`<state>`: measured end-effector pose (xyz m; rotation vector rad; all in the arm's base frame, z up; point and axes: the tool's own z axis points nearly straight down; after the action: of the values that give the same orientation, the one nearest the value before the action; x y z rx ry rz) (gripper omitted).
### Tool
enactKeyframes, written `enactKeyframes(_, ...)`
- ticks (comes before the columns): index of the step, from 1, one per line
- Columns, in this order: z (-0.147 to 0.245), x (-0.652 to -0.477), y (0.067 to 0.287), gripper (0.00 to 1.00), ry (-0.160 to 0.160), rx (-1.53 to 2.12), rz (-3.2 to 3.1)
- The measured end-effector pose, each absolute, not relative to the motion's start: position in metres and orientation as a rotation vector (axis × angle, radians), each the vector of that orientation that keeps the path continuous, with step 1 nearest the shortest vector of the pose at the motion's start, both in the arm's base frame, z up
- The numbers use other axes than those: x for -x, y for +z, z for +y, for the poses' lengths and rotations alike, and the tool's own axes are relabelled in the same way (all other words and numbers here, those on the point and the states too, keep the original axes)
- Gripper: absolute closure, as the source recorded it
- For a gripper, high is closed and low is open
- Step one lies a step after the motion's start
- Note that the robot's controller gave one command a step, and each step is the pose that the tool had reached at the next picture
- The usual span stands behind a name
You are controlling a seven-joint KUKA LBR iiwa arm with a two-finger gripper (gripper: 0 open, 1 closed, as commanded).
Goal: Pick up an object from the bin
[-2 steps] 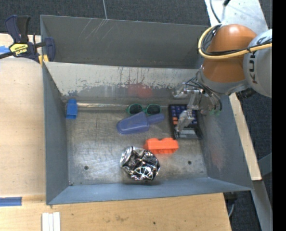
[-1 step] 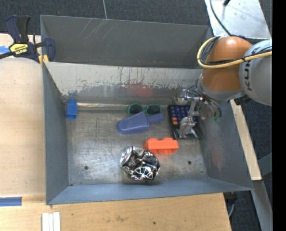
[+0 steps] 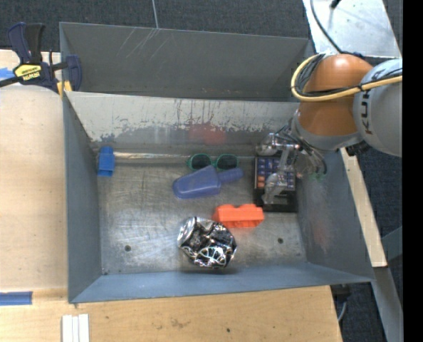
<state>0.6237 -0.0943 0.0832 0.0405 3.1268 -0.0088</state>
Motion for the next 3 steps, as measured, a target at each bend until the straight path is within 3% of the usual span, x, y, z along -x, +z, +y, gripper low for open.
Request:
enactKeyframes(1, -0.106, -0.619, 0.083, 1.00, -0.001, -0.069, 3.116)
enactKeyframes(2, -0.106, -0.619, 0.083, 1.00, -0.001, -0.068, 3.116)
enactKeyframes(3, -0.109, -0.612, 0.112, 1.00, 0.000, -0.058, 3.136)
